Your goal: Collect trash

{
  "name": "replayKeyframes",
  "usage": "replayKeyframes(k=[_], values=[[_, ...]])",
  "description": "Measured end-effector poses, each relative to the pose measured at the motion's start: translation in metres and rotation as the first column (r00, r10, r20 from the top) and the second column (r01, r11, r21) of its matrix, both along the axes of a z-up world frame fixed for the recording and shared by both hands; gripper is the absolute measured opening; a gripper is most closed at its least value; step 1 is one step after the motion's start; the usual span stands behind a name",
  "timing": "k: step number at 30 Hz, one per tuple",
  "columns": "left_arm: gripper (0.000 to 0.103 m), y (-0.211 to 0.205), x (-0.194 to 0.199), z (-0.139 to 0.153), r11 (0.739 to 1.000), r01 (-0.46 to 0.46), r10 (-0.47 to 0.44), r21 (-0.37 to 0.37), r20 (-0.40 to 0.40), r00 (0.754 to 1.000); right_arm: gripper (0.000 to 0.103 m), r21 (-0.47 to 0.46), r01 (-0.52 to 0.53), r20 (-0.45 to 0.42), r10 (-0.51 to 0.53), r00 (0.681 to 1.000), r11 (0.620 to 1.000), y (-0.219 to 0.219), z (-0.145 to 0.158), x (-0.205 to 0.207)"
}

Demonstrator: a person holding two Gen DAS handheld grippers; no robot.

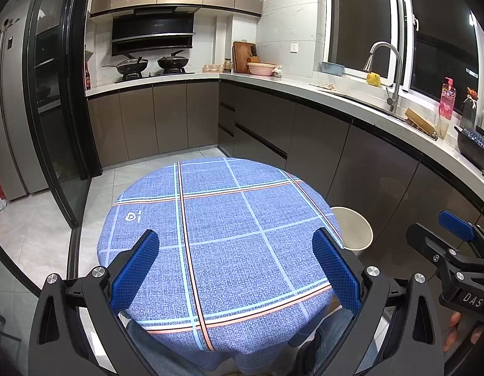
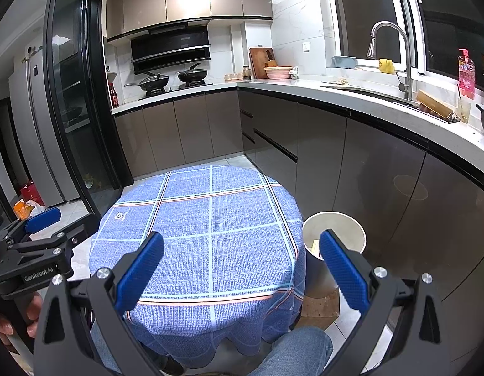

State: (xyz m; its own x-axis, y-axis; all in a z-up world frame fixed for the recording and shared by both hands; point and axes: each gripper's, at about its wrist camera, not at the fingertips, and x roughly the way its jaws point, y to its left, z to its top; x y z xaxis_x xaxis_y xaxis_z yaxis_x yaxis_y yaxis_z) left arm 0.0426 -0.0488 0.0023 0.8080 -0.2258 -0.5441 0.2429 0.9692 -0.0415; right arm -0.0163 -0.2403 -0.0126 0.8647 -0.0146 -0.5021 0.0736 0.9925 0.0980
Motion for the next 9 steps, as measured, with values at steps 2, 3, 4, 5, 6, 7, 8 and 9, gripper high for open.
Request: replayKeyframes(k=[2,3,4,5,6,7,8,9], values=[[0.095,-0.0001,-0.0001,0.0,1.0,-0.003,0.003,0.0,0.001,1.0,0.1,0.001,0.001,0.001,-0.001,1.0,1.0,0.0005,-0.0001,0.0],[0.095,-0.0009,0.0,-0.0001,1.0,-0.005,0.005,0.0,0.0,1.0,0.1,0.001,0.001,0.0,-0.001,1.0,1.0,0.0008,-0.0002,0.0002],[0.095,-0.0007,-0.0007,-0.0004,1.0,-0.006,0.006,0.0,0.0,1.0,0.1,0.001,0.0,0.0,0.0,1.0,1.0,0.0012,-0.0003,0.0001],[0.095,-0.0003,0.0,-0.0003,1.0,-0.007,0.007,-0.001,-0.001,1.0,0.1,0.0,0.0,0.0,0.0,1.0,1.0,0.0003,0.0001,0.0],[0.095,-0.0002,0.0003,-0.0003,1.0,-0.008,0.008,-0.001,-0.001,1.0,0.1,0.0,0.001,0.0,-0.001,1.0,1.0,0.0004,0.0002,-0.0001],[0.095,-0.0007,0.0003,-0.0004,1.0,-0.008,0.008,-0.002,-0.001,1.0,0.1,0.0,0.001,0.001,-0.001,1.0,1.0,0.0014,-0.0001,0.0],[0.095,-0.0005,0.0005,-0.0002,1.0,-0.008,0.008,-0.002,-0.001,1.0,0.1,0.0,0.001,0.0,-0.001,1.0,1.0,0.0009,0.0002,0.0001],[0.095,-0.0012,0.0004,-0.0003,1.0,-0.007,0.007,-0.002,0.0,1.0,0.1,0.0,0.0,0.0,0.0,1.0,1.0,0.0012,0.0,0.0001]])
